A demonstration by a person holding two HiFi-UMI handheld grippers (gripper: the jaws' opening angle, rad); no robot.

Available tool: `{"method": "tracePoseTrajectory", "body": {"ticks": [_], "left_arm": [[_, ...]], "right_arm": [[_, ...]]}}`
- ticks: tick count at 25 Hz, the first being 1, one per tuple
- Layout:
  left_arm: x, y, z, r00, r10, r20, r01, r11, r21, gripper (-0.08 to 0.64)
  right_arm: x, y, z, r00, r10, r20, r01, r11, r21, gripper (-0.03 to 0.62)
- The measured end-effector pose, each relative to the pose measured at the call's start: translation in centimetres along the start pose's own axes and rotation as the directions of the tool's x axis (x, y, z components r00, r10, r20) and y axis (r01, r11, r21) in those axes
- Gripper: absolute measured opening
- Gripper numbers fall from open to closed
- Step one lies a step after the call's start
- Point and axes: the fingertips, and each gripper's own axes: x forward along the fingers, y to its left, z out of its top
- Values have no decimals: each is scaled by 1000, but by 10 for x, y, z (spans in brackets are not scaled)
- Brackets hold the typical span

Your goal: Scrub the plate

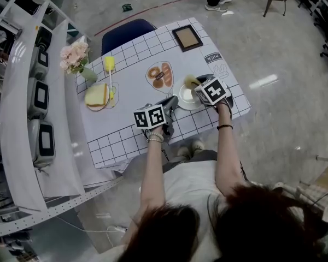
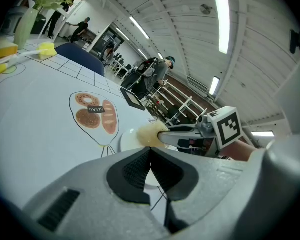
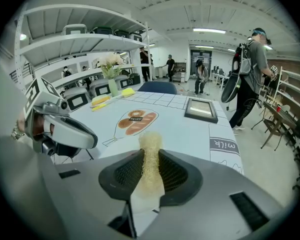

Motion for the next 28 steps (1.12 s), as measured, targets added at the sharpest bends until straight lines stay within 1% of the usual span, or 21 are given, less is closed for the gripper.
{"method": "tracePoseTrajectory", "body": {"ticks": [4, 13, 18, 23, 28], "left_arm": [[2, -4, -2, 1000, -16, -4, 16, 1000, 2, 11], [6, -10, -7, 999, -37, -22, 37, 999, 3, 11], [6, -13, -10, 998, -47, -29, 47, 999, 7, 11], [5, -13, -10, 998, -55, -23, 55, 998, -5, 11], [4, -15, -12, 998, -63, -17, 63, 998, -22, 11]], "right_arm": [[-7, -5, -3, 1000, -28, 1, 28, 1000, 4, 80], [-19, -5, -7, 1000, -25, 7, 25, 999, 27, 80], [-24, -11, -15, 999, -51, -9, 51, 998, 33, 80], [-27, -6, -15, 999, -43, -13, 43, 999, 33, 80], [-31, -1, -21, 998, -28, -47, 30, 999, 34, 80]]}}
